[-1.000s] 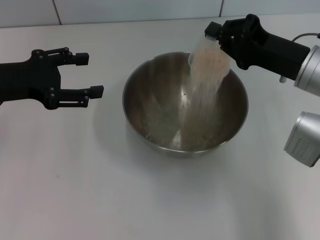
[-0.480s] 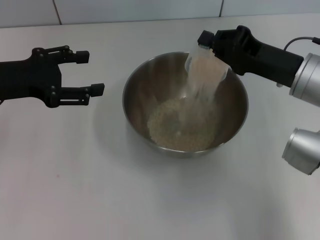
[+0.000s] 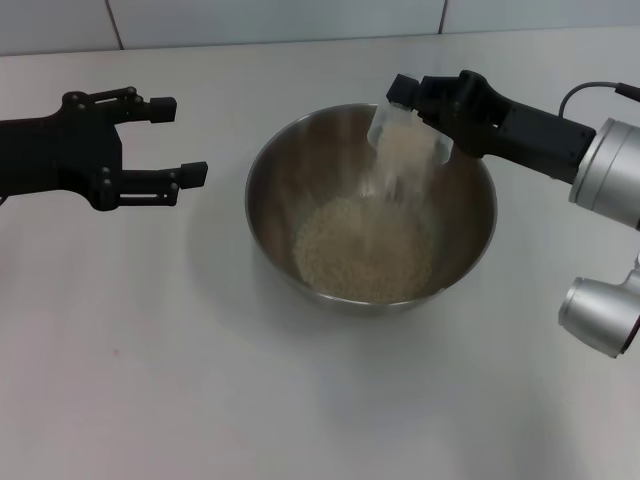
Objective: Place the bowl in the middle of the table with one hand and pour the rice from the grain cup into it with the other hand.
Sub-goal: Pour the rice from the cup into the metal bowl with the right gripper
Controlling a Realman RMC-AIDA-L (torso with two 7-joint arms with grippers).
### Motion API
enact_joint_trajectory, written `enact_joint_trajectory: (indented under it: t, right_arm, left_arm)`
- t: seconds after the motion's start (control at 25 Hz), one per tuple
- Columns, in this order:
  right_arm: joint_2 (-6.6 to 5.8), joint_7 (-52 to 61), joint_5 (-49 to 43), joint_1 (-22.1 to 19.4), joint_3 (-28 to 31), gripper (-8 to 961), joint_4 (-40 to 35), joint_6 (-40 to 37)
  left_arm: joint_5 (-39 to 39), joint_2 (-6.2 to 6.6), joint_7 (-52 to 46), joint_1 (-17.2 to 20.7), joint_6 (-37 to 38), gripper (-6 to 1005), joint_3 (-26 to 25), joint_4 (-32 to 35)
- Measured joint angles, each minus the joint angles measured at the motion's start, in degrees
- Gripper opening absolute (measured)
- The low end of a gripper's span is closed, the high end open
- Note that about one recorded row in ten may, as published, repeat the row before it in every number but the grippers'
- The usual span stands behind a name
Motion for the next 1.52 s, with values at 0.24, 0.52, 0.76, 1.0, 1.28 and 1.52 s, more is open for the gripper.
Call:
enact_joint_trajectory:
  t: [0.24, 0.52, 0.76, 1.0, 1.28, 1.52]
  right_arm:
    - [0.09, -1.6, 0.0, -0.3, -0.9, 21, -0.6, 0.4]
    - [0.11, -2.7, 0.0, -0.5, -1.4, 22, -0.9, 0.7]
    - [0.04, -4.2, 3.1, -1.5, -2.4, 23, -1.7, 0.9]
    - [-0.14, -5.1, 5.5, -1.9, -3.7, 24, -1.3, 1.6]
    - [-0.23, -1.0, 7.8, -1.9, -3.9, 25, -0.3, 1.2]
    - [-0.23, -2.5, 10.2, -2.8, -5.0, 26, -0.1, 0.1]
  left_arm:
    - [0.0, 0.01, 0.0, 0.0, 0.0, 842, 0.0, 0.5]
    - [0.0, -0.02, 0.0, 0.1, 0.0, 842, 0.0, 0.7]
    - [0.0, -0.05, 0.0, 0.1, 0.0, 842, 0.0, 0.7]
    - [0.2, -0.08, 0.1, 0.0, 0.0, 842, 0.0, 0.7]
    - [0.2, -0.08, 0.1, -0.1, 0.0, 842, 0.0, 1.2]
    - [0.2, -0.07, 0.1, -0.1, 0.0, 842, 0.0, 1.4]
